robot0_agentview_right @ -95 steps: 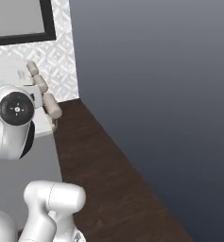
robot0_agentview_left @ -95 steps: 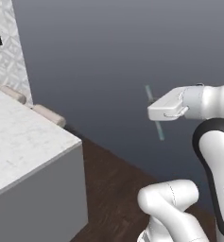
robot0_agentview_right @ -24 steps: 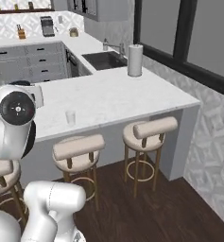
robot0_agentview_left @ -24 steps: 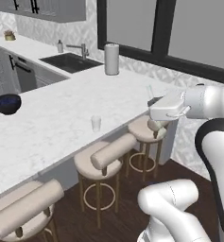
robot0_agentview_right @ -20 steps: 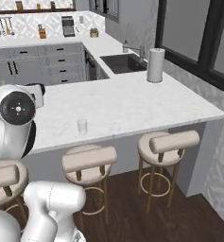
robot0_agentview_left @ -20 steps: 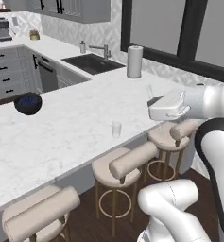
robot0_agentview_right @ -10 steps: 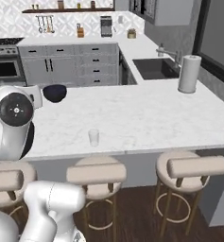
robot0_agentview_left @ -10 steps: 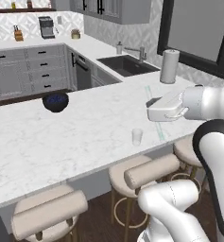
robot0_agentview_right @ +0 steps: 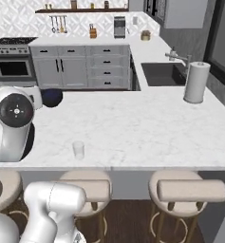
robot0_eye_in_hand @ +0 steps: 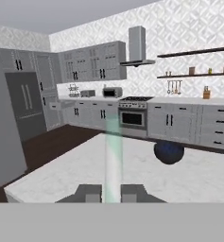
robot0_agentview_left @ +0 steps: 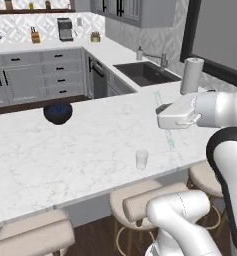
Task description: Take a straw from the drawer in front and place it inside the glass cup on the dining counter.
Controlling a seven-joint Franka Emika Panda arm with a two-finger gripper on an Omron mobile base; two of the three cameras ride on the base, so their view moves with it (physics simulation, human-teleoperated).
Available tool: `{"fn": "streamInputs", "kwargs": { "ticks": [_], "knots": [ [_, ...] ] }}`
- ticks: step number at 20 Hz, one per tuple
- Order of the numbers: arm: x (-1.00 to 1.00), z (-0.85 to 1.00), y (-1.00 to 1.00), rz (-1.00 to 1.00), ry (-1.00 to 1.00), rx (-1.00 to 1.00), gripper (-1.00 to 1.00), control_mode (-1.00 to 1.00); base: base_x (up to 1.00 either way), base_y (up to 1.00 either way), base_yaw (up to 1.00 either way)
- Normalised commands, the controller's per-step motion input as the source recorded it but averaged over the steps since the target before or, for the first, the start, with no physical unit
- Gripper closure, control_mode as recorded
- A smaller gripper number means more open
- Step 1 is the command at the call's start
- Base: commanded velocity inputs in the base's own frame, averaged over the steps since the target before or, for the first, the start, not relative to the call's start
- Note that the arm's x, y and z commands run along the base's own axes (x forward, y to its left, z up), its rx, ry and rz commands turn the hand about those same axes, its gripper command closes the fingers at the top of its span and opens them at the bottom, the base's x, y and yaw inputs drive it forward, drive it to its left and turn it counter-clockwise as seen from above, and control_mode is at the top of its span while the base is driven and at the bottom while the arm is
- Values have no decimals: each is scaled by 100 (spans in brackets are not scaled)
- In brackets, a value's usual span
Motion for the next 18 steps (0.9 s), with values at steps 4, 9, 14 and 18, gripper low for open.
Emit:
{"fn": "streamInputs", "kwargs": {
  "ticks": [4,9,14,18],
  "knots": [
    [0,0,0,0,0,0,100,100,69,-20,20],
    [0,0,0,0,0,0,100,100,69,-16,21],
    [18,-10,-34,33,-11,0,100,-100,11,-4,6],
    [22,-17,-50,55,-15,0,100,-100,0,0,0]
  ]
}}
